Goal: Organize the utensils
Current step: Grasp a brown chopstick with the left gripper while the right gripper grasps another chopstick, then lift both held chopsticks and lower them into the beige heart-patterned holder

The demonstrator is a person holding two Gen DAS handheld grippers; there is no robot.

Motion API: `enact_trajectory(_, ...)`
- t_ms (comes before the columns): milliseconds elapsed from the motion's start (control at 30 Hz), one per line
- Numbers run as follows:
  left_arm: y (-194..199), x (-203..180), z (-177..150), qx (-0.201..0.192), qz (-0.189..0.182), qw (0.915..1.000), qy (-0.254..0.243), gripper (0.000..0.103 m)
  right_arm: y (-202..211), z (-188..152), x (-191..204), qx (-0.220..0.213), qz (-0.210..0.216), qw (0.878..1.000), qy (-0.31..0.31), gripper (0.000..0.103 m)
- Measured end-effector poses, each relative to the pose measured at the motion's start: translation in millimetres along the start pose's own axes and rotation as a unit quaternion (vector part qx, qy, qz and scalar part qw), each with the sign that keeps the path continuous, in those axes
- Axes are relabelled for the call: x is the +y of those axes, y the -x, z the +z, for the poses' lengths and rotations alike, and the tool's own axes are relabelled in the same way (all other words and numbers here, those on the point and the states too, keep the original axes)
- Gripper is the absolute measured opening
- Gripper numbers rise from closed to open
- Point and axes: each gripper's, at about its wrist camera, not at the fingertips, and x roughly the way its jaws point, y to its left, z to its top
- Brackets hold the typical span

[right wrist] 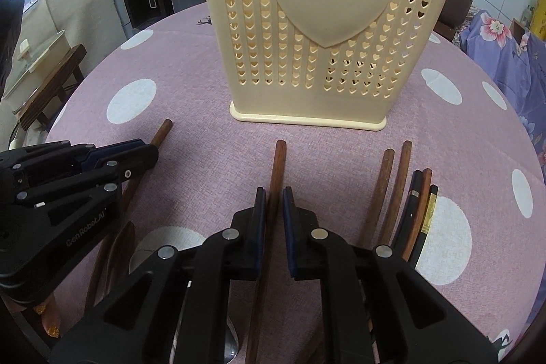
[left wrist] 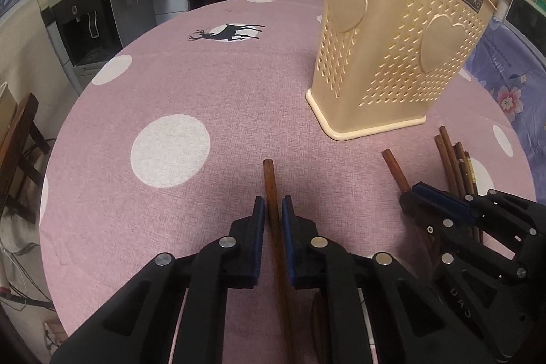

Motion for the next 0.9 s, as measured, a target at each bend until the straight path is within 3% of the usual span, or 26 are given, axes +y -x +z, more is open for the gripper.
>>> enact_trajectory(300,0,-3,0,-0.014,0.001,0.9999,-0.004,0.008,-1,2,2,-0.005,-0.001,1.000,0.001,0.009)
enact_trajectory(500,7,-1,1,-0.023,-0.017,0.9996,0.005,0.008,11,3,-8,-0.027,0.037,0.999,-0.018,0.009)
enact_trajectory(667,43,7,5,-0.060,-0.048,0.9969,0.018,0.008,44,8,-18,-0.064,0.075,0.995,-0.030,0.008)
enact_trajectory(900,124,25,18,-0.137,-0.095,0.9853,0.035,0.008,116,21,-43,-0.129,0.127,0.982,-0.052,0.008)
